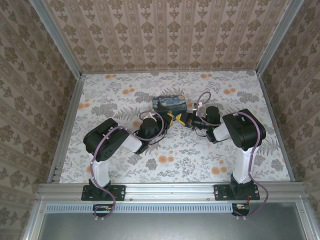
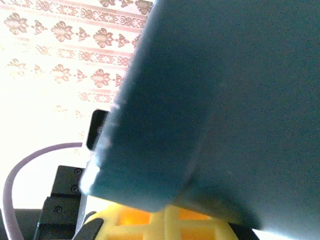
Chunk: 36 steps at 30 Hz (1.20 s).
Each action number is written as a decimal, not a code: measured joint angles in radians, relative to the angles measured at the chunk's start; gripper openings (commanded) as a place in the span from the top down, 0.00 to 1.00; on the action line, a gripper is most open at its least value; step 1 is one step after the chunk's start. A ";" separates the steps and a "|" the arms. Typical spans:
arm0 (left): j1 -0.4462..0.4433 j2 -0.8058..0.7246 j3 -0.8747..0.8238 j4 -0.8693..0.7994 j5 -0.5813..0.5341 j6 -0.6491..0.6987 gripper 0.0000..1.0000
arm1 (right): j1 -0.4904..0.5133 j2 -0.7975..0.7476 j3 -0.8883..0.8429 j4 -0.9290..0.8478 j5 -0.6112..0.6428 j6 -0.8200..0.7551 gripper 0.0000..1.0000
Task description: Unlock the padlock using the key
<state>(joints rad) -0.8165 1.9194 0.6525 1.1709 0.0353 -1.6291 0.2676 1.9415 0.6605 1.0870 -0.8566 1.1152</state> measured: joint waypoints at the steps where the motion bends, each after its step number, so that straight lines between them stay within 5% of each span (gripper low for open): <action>1: 0.000 0.000 -0.002 0.001 0.003 -0.001 1.00 | 0.000 -0.010 0.005 -0.033 -0.006 -0.026 1.00; 9: 0.000 0.000 -0.006 -0.008 0.001 -0.001 1.00 | -0.004 0.039 0.014 0.031 -0.035 0.066 1.00; 15: -0.001 0.011 -0.031 0.027 0.012 0.006 1.00 | 0.002 0.064 -0.015 0.087 -0.037 0.140 0.60; 19: -0.001 0.012 -0.047 0.055 0.027 0.026 1.00 | 0.001 0.065 -0.041 0.080 -0.026 0.143 0.48; 36: 0.002 0.061 -0.050 0.087 0.189 0.094 1.00 | -0.017 -0.144 -0.223 0.015 -0.016 0.041 0.34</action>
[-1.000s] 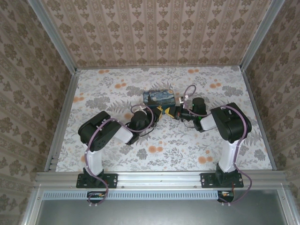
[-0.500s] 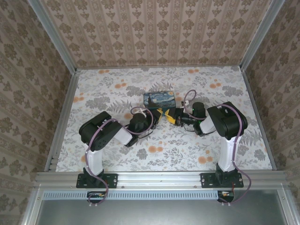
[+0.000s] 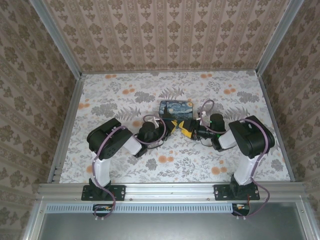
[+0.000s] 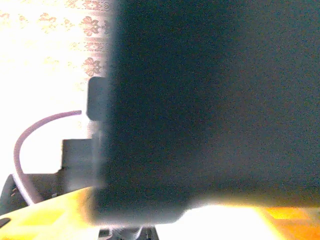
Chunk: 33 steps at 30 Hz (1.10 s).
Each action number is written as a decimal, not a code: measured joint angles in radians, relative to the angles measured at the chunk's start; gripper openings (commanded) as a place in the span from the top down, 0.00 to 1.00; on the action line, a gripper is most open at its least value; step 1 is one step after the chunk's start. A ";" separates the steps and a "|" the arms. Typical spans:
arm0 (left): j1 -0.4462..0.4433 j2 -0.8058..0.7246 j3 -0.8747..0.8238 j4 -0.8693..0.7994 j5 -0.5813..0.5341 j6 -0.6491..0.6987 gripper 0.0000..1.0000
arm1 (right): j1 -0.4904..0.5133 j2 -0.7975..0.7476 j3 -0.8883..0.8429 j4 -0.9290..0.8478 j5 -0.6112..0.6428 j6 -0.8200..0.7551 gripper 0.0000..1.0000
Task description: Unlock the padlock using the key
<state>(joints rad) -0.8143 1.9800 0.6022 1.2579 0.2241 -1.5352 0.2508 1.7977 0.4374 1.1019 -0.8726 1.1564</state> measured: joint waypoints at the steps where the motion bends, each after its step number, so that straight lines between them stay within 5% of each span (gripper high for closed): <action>1: 0.002 0.006 0.000 0.000 0.005 0.003 1.00 | -0.002 -0.016 -0.006 -0.005 -0.003 -0.004 0.34; 7: 0.015 0.039 -0.001 0.002 0.027 0.019 1.00 | -0.009 -0.137 -0.026 -0.114 -0.017 -0.069 0.40; 12: 0.018 0.039 -0.003 0.004 0.034 0.026 1.00 | 0.012 -0.369 -0.013 -0.504 0.061 -0.307 0.42; 21: 0.019 0.039 -0.003 0.003 0.043 0.029 1.00 | 0.196 -0.606 0.058 -1.005 0.490 -0.716 0.45; 33: 0.019 0.040 -0.002 0.001 0.054 0.029 1.00 | 0.437 -0.544 0.073 -1.091 0.993 -0.933 0.46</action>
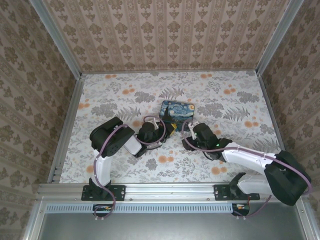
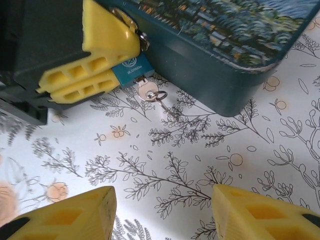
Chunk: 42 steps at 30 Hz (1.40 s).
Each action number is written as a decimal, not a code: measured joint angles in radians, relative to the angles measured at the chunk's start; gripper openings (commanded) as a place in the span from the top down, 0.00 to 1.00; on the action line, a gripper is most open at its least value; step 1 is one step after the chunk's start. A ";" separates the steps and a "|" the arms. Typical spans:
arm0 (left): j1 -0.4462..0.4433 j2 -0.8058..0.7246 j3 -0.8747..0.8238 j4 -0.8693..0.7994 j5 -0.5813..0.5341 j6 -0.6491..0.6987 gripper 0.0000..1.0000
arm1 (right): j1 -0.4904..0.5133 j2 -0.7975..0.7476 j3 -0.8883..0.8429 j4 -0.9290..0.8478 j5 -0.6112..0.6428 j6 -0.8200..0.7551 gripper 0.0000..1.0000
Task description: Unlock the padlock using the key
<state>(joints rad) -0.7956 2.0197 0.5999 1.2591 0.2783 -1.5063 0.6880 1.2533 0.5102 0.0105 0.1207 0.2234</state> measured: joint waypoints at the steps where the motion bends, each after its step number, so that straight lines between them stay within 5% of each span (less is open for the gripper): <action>1: 0.000 0.001 0.000 0.000 0.000 0.000 1.00 | 0.018 0.019 0.008 0.000 0.029 -0.016 0.46; 13: 0.001 0.003 0.000 0.003 0.007 0.000 1.00 | 0.132 0.239 0.122 0.027 0.246 -0.147 0.46; 26: 0.004 0.010 0.000 0.014 0.008 0.000 1.00 | 0.148 0.407 0.228 0.053 0.380 -0.201 0.54; 34: 0.005 0.017 0.000 0.025 0.014 0.000 1.00 | 0.137 0.444 0.265 0.053 0.404 -0.214 0.64; 42: 0.006 0.029 0.000 0.048 0.010 -0.001 1.00 | 0.114 0.452 0.280 0.050 0.384 -0.224 0.85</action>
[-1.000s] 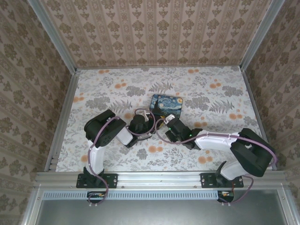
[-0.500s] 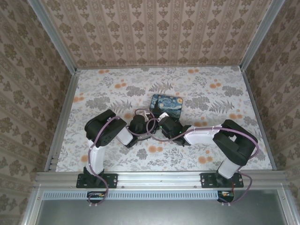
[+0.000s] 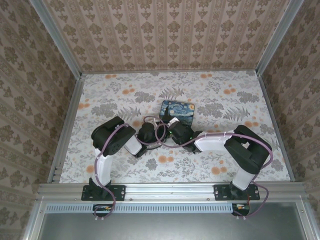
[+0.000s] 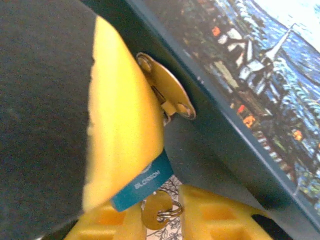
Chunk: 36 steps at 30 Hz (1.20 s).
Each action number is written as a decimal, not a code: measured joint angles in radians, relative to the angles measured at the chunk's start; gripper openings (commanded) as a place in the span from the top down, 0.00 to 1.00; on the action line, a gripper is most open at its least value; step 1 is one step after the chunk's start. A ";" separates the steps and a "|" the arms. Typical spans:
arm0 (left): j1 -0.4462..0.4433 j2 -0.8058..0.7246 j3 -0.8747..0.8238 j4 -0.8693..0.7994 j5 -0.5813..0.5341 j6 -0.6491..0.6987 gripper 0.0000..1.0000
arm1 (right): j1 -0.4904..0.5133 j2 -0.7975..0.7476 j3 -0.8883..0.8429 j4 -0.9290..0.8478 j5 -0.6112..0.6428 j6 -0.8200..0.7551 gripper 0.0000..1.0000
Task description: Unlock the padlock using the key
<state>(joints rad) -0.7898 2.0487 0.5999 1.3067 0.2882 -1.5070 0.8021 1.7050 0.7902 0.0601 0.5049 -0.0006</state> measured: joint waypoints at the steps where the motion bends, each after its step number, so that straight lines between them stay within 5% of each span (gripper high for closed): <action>1: 0.000 0.000 0.000 0.000 0.000 0.000 1.00 | -0.002 0.000 0.000 0.000 -0.010 0.000 0.89; 4: 0.001 0.000 0.000 0.000 -0.005 0.000 1.00 | -0.010 0.000 0.007 -0.008 -0.045 0.006 1.00; 18: 0.005 0.001 0.000 0.005 -0.011 -0.003 1.00 | -0.233 -0.055 0.005 -0.034 -0.618 0.196 1.00; 19: 0.005 0.001 0.000 0.005 -0.010 -0.003 1.00 | -0.241 -0.055 0.003 -0.034 -0.641 0.208 0.98; 21: 0.005 0.001 0.000 0.005 -0.007 -0.003 1.00 | -0.254 -0.056 -0.002 -0.032 -0.675 0.225 0.70; 25: 0.006 0.004 -0.002 0.009 -0.008 -0.003 1.00 | -0.291 -0.103 -0.046 0.002 -0.746 0.292 0.48; 29: 0.006 0.005 -0.003 0.012 -0.010 -0.003 1.00 | -0.327 -0.165 -0.092 0.056 -0.791 0.363 0.42; 36: 0.007 0.005 -0.016 0.016 -0.015 0.014 0.73 | -0.372 -0.157 -0.116 0.146 -0.868 0.482 0.41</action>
<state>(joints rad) -0.7830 2.0541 0.5842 1.3224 0.2733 -1.4929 0.4305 1.5482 0.6739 0.2062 -0.3630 0.4812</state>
